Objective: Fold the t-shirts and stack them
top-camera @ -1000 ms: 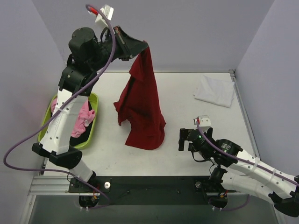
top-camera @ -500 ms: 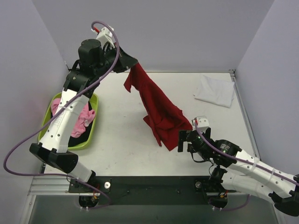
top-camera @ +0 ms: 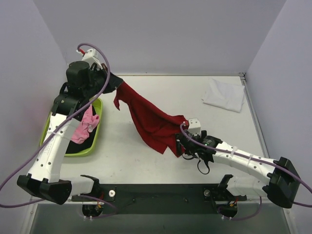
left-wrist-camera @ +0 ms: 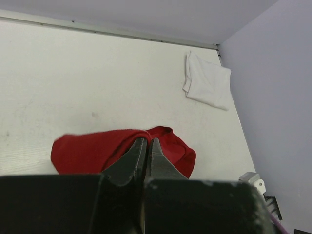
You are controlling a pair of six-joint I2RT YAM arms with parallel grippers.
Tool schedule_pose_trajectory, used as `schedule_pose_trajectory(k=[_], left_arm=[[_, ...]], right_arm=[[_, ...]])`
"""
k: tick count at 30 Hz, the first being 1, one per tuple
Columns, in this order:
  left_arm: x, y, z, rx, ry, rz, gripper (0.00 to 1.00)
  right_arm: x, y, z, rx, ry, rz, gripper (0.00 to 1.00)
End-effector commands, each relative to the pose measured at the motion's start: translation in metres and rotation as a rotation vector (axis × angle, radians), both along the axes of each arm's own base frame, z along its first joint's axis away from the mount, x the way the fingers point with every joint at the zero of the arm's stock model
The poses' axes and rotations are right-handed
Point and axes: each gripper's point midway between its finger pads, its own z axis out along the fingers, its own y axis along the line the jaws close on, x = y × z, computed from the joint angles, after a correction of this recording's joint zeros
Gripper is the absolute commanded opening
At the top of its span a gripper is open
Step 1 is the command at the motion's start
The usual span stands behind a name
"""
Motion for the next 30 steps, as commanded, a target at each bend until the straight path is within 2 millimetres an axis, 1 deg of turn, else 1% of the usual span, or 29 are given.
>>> schedule_pose_trajectory(k=[1,3,4,6,8,10,11,13,16,20,25,30], left_arm=[[-0.006,0.026,0.031,0.006,-0.108,0.046,0.0],[-0.007,0.033,0.033,0.005,-0.111,0.055,0.0],[-0.007,0.034,0.032,0.003,-0.109,0.051,0.0],[-0.007,0.04,0.032,-0.001,-0.109,0.064,0.0],[-0.006,0.04,0.03,-0.005,-0.105,0.058,0.0],[-0.005,0.041,0.028,-0.008,-0.101,0.057,0.0],[-0.004,0.041,0.023,-0.01,-0.089,0.055,0.0],[-0.004,0.041,0.025,-0.024,-0.099,0.051,0.0],[-0.004,0.04,0.022,-0.027,-0.098,0.046,0.0],[-0.003,0.041,0.017,-0.023,-0.089,0.045,0.0],[-0.002,0.04,0.015,-0.02,-0.087,0.043,0.0],[0.0,0.04,0.014,-0.024,-0.082,0.039,0.0]], right_arm=[[0.002,0.025,-0.018,0.05,0.046,0.015,0.93],[-0.001,0.029,-0.028,0.058,0.069,0.02,0.93],[-0.002,0.03,-0.037,0.06,0.08,0.011,0.92],[-0.004,0.033,-0.045,0.069,0.103,0.011,0.89],[-0.005,0.037,-0.055,0.074,0.121,0.006,0.86],[-0.004,0.039,-0.061,0.071,0.13,0.001,0.85],[-0.004,0.04,-0.063,0.071,0.132,-0.001,0.84],[-0.001,0.04,-0.068,0.06,0.131,-0.009,0.83],[0.005,0.043,-0.074,0.059,0.135,-0.02,0.81],[0.015,0.049,-0.074,0.064,0.128,-0.032,0.8],[0.025,0.059,-0.062,0.093,0.102,-0.028,0.77],[0.031,0.055,-0.062,0.084,0.109,-0.042,0.74]])
